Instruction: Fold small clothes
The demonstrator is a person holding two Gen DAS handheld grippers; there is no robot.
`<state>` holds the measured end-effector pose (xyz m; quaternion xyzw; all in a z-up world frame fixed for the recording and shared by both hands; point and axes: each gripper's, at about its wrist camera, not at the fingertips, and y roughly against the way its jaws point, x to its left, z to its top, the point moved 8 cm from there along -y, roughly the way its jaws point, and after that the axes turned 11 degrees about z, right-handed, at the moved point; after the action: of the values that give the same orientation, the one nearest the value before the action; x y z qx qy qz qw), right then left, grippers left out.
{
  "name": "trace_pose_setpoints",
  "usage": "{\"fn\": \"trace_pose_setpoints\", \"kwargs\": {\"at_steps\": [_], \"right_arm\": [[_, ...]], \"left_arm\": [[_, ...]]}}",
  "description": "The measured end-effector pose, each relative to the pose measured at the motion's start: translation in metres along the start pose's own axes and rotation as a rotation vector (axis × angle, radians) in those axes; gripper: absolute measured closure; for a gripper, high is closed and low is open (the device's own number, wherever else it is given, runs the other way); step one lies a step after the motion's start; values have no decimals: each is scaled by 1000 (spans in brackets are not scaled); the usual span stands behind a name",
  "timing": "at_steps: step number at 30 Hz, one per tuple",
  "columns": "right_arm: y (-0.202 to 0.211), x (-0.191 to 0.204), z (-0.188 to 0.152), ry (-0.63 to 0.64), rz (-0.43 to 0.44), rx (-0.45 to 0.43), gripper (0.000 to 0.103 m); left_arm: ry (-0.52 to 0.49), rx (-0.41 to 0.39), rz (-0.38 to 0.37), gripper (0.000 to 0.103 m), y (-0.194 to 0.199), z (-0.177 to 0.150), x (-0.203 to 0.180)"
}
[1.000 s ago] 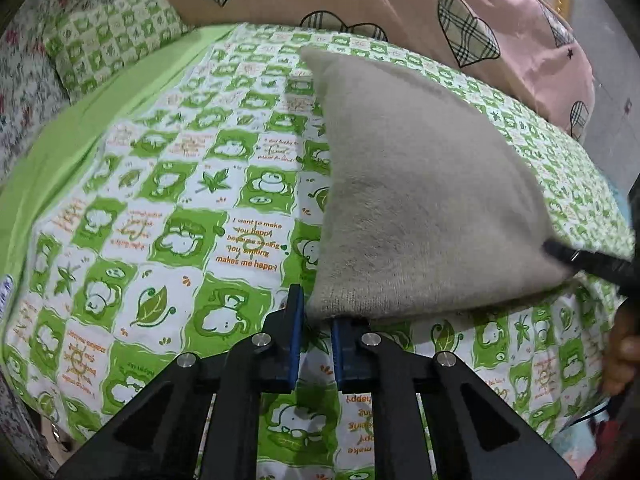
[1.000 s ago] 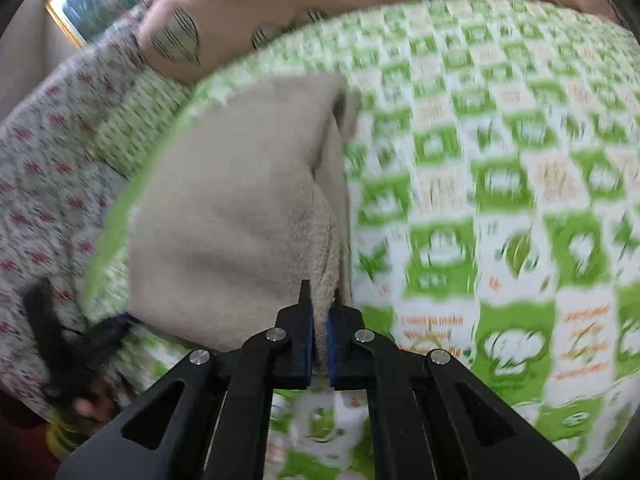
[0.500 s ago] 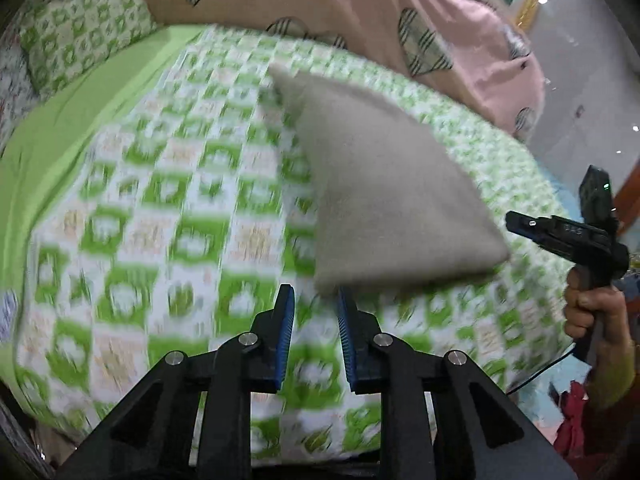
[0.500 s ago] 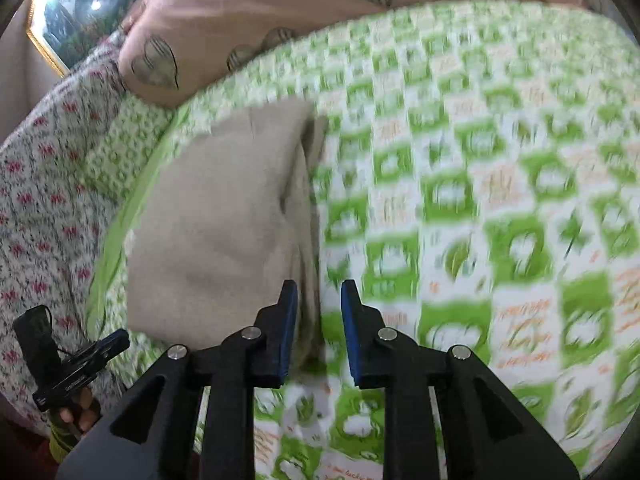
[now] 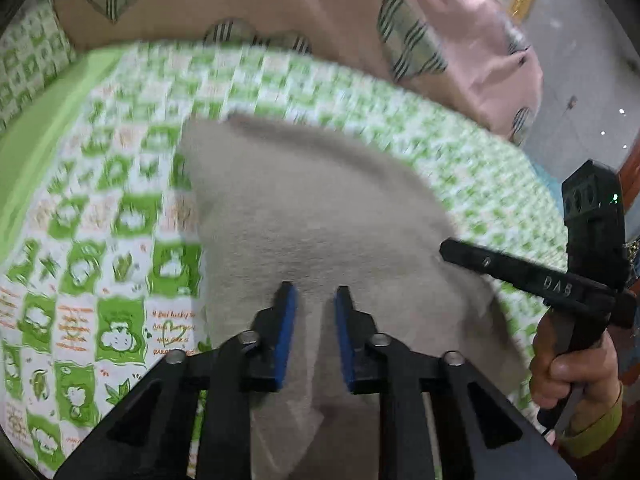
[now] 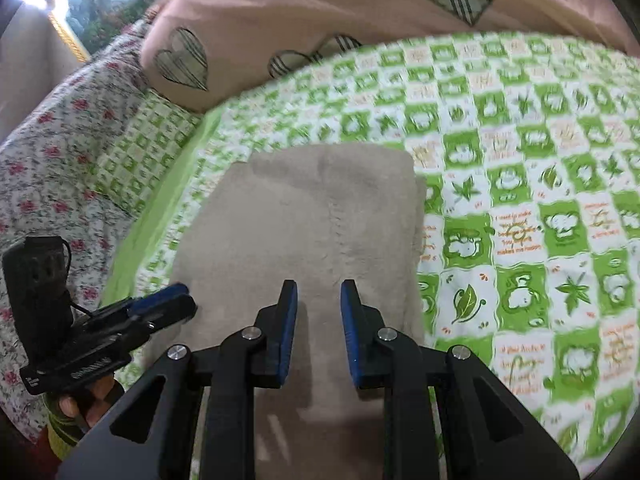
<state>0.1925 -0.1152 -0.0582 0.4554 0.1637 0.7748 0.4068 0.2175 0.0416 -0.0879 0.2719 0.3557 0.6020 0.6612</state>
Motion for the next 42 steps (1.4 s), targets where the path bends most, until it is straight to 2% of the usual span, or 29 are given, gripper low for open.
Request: {"fn": "trace_pose_setpoints", "kwargs": {"at_steps": [3,5,9,11,15,18,21,23,25,26,27,30,35,42], "right_arm": [[-19,-24,-3,2,-49,27,89],[-23,-31,-1,-12,-27,6,90],[-22,-28,-1,23,-52,7,90],[-19,-27,0,19,-55,9,90],[0,-16,-3,16,-50,-4,86],[24,2,-17,40,-27,-26,86],[39,16,-41,59,13,-10,86],[40,18,-64,69,12,37,84],[38,9,-81,77,-33,70,83],[36,-2,-90,74,-78,86,84],[37,-10,-97,60,-87,88,84],[47,-16,-99,0,-47,51,84],[51,-10,-103,47,-108,61,84],[57,-10,-110,65,-135,55,84]], "left_arm": [[66,26,-84,93,-9,-2,13],[56,16,-91,93,-12,-4,13],[71,-3,-97,93,-10,-4,11],[87,-23,-96,93,2,-7,11],[69,-96,-46,93,39,-21,8],[69,-129,-56,92,69,-42,7],[66,-114,-78,92,84,-73,4],[55,-90,-77,92,84,-91,2],[57,-35,-55,92,70,-109,6],[69,-10,-55,93,62,-117,10],[88,5,-66,93,58,-122,12],[103,-5,-57,93,60,-124,13],[90,-11,-31,92,60,-124,10],[105,-13,-23,88,65,-129,9]]}}
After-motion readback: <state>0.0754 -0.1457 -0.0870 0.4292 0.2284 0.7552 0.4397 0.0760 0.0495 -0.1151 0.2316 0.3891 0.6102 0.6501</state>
